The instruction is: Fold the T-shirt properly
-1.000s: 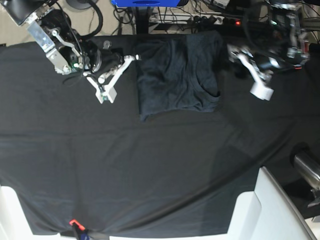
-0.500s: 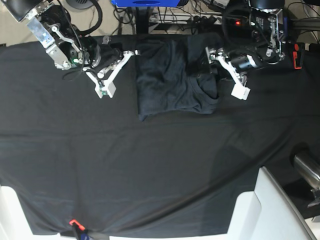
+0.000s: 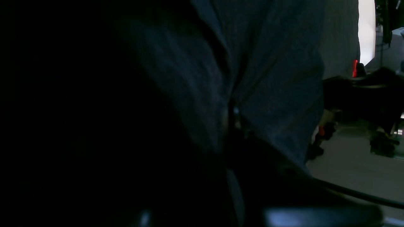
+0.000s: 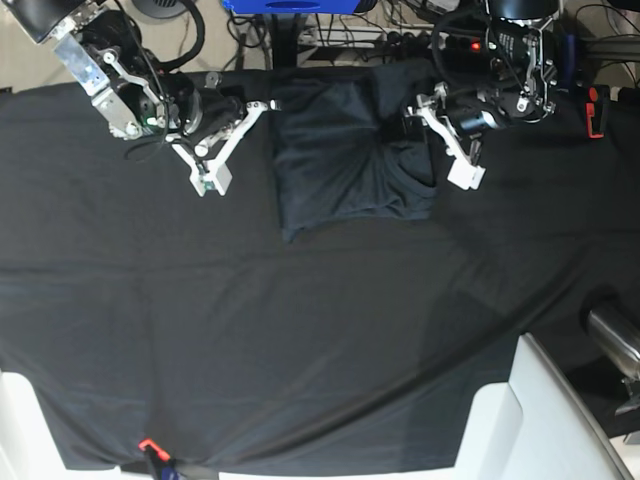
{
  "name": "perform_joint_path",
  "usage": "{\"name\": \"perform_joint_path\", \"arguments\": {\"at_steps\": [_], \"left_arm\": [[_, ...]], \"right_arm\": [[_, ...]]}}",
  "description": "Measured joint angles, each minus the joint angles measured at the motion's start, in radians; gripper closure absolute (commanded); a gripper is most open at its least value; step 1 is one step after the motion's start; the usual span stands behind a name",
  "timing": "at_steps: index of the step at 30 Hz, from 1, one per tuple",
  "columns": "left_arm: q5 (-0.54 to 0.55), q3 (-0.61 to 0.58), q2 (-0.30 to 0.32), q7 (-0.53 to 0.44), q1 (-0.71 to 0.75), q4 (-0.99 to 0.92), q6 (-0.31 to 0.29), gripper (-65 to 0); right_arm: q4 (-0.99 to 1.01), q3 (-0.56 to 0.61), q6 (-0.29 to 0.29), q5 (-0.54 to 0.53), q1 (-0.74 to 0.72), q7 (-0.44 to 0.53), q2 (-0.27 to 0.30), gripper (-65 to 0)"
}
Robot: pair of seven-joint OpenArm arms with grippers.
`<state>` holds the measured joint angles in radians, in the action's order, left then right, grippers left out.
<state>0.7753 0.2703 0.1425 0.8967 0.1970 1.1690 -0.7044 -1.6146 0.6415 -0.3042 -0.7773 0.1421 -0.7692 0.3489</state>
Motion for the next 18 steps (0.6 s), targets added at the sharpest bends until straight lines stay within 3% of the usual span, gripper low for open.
{"name": "perform_joint_path", "arguments": {"at_steps": [5, 10, 16, 18], "left_arm": [[-0.03, -0.098, 0.025, 0.014, -0.006, 0.074, 0.02, 0.0], [-0.039, -0.158, 0.092, 0.035, -0.009, 0.147, 0.016, 0.0], [-0.046, -0.432, 0.246, 0.033, -0.141, 0.153, 0.016, 0.0], [-0.114, -0.512, 0.26, 0.035, -0.197, 0.148, 0.024, 0.0]], "right_arm": [[0.0, -0.016, 0.0, -0.001, 0.002, -0.001, -0.003, -0.8], [-0.001, -0.146, -0.001, 0.008, 0.045, 0.006, 0.0, -0.8], [-0.001, -0.166, 0.001, 0.003, 0.046, 0.003, -0.005, -0.8], [-0.001, -0.167, -0.001, 0.003, 0.048, 0.003, -0.004, -0.8]]}}
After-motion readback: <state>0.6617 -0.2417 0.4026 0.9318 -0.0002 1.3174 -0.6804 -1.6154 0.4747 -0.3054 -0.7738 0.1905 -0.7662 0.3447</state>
